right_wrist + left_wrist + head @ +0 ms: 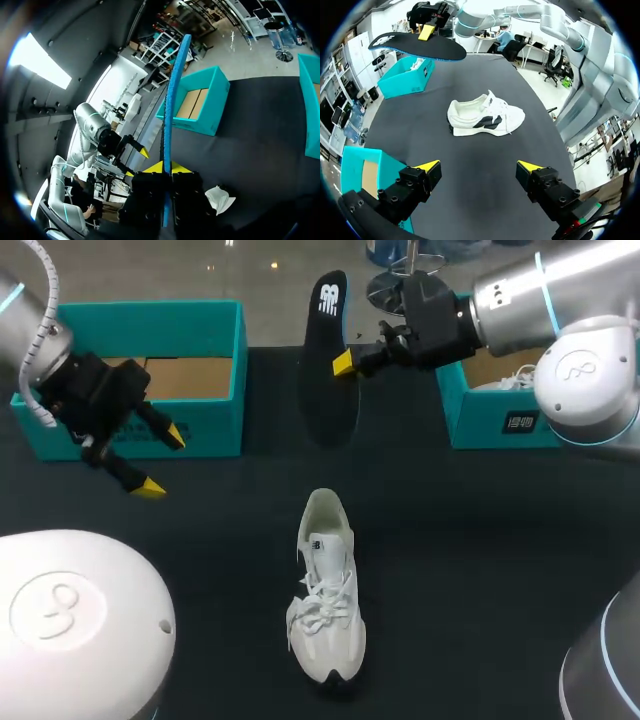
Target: Take the shoe out of the shoebox, open the shoe tongue, remove and reinsert the insole, then place the shoe into the shoebox
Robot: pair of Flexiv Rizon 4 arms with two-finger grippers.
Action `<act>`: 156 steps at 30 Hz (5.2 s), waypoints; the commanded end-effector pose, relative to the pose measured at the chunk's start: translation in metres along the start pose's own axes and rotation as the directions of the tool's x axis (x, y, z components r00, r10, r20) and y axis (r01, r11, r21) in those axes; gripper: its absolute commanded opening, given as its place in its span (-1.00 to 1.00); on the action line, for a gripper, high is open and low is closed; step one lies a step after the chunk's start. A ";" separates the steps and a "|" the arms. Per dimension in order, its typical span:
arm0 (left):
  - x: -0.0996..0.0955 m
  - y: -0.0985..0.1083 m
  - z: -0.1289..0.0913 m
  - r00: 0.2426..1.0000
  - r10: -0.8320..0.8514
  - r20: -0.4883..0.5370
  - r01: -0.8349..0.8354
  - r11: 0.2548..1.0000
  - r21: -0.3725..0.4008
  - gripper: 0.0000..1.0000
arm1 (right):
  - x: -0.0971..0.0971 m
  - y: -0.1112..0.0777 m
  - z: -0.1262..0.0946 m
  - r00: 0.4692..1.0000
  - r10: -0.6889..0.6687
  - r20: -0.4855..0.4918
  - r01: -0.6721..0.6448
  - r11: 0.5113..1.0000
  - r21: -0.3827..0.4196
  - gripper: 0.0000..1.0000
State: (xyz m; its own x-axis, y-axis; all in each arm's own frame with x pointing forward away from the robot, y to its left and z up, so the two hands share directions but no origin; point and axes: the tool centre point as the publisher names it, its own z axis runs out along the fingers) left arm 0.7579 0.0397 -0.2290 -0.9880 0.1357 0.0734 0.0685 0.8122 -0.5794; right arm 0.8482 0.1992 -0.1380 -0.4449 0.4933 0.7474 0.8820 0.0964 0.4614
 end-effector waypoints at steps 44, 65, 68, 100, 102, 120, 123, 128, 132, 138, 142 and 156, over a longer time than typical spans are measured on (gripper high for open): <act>0.046 0.016 -0.009 0.996 0.027 0.089 -0.016 0.993 -0.121 1.00 | -0.046 -0.071 0.056 0.998 0.045 -0.044 -0.050 0.991 -0.126 -1.00; 0.046 0.016 -0.009 0.996 0.027 0.089 -0.016 0.993 -0.121 1.00 | -0.049 -0.096 0.062 0.994 0.112 -0.013 -0.113 0.989 -0.100 -1.00; 0.046 0.016 -0.009 0.996 0.027 0.089 -0.016 0.993 -0.121 1.00 | -0.049 -0.096 0.062 0.994 0.112 -0.013 -0.113 0.989 -0.100 -1.00; 0.046 0.016 -0.009 0.996 0.027 0.089 -0.016 0.993 -0.121 1.00 | -0.078 -0.103 0.073 0.997 -0.046 -0.068 0.030 0.976 -0.218 -1.00; 0.046 0.016 -0.009 0.996 0.027 0.089 -0.016 0.993 -0.121 1.00 | -0.079 -0.105 0.074 0.996 -0.060 -0.072 0.043 0.974 -0.224 -1.00; 0.046 0.016 -0.009 0.996 0.027 0.089 -0.016 0.993 -0.121 1.00 | -0.084 -0.107 0.064 0.993 -0.097 -0.060 0.076 0.954 -0.288 -1.00; 0.046 0.016 -0.009 0.996 0.027 0.089 -0.016 0.993 -0.121 1.00 | -0.084 -0.099 0.060 0.992 -0.111 -0.056 0.090 0.952 -0.292 -1.00; 0.046 0.016 -0.009 0.996 0.027 0.089 -0.016 0.993 -0.121 1.00 | -0.086 -0.092 0.056 0.990 -0.129 -0.053 0.109 0.954 -0.280 -1.00; 0.046 0.016 -0.009 0.996 0.027 0.089 -0.016 0.993 -0.121 1.00 | -0.090 -0.090 0.054 0.987 -0.153 -0.057 0.132 0.953 -0.273 -1.00; 0.046 0.016 -0.009 0.996 0.027 0.089 -0.016 0.993 -0.121 1.00 | -0.092 -0.098 0.057 0.971 -0.224 -0.086 0.192 0.940 -0.281 -1.00; 0.046 0.016 -0.009 0.996 0.027 0.089 -0.016 0.993 -0.121 1.00 | -0.091 -0.110 0.060 0.968 -0.232 -0.098 0.198 0.941 -0.274 -1.00; 0.046 0.016 -0.009 0.996 0.027 0.089 -0.016 0.993 -0.121 1.00 | -0.075 -0.161 0.073 0.965 -0.220 -0.145 0.176 0.948 -0.266 -1.00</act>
State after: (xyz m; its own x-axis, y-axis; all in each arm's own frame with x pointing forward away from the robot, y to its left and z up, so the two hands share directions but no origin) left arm 0.7157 0.0639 -0.2281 -0.9942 0.1062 -0.0150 0.1004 0.8711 -0.4808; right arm 0.7599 0.2072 -0.2985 -0.6484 0.3237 0.6890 0.7190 -0.0368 0.6940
